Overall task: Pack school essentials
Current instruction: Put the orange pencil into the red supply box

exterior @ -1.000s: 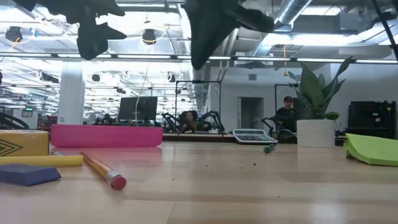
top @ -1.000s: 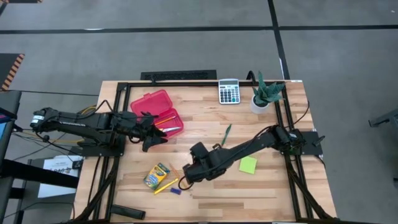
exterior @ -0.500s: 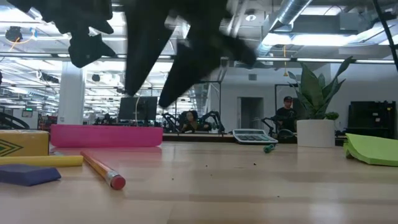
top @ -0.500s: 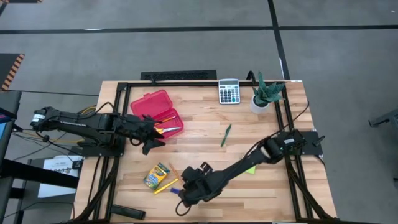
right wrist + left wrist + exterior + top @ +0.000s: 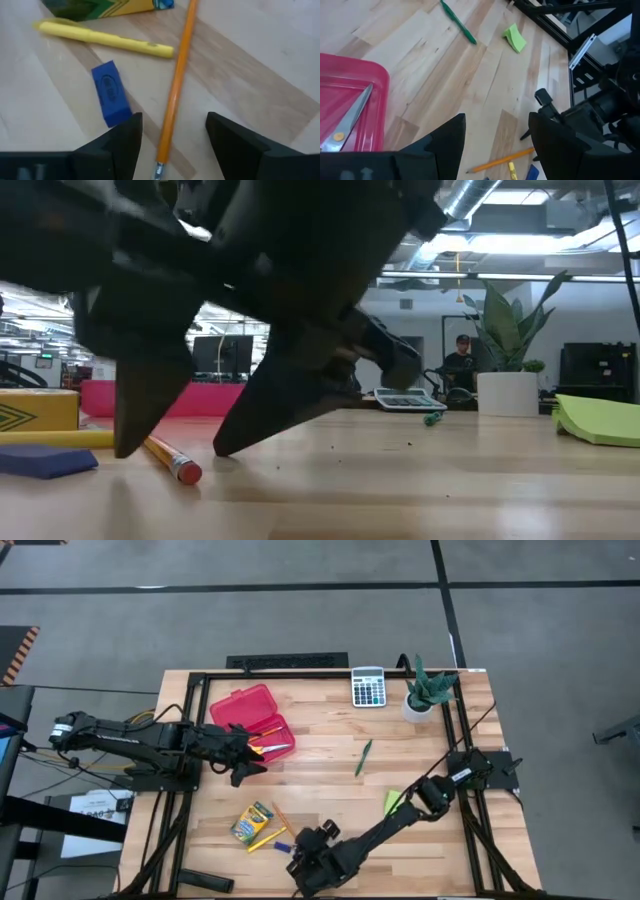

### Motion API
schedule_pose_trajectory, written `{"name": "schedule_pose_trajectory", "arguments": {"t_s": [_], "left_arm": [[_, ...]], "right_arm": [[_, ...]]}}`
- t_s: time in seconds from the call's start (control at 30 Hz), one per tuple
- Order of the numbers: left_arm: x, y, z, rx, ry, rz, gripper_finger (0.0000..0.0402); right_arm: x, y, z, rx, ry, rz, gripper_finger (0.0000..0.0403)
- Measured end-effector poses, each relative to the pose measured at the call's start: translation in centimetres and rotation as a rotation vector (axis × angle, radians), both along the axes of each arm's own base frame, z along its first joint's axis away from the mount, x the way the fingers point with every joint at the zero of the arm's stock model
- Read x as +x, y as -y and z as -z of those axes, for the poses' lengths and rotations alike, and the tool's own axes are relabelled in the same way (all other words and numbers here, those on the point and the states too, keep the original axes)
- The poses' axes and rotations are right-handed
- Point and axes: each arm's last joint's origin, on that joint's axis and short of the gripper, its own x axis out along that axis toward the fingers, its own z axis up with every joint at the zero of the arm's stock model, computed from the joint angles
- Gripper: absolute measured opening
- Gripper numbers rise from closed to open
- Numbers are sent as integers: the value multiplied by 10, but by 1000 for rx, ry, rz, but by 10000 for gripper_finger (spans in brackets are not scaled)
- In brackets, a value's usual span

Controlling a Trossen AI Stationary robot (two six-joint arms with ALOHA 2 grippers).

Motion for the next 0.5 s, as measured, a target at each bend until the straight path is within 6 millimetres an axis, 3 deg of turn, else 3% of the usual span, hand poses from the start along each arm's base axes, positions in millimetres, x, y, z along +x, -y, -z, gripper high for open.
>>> {"name": "schedule_pose_trajectory", "arguments": {"t_s": [0.23, 0.5], "left_arm": [[1, -1, -2, 8, 21, -21, 211], [1, -1, -1, -5, 16, -31, 211]], "right_arm": [[-5, -16, 39, -29, 29, 11, 221], [-14, -16, 50, -85, -7, 54, 87]]}}
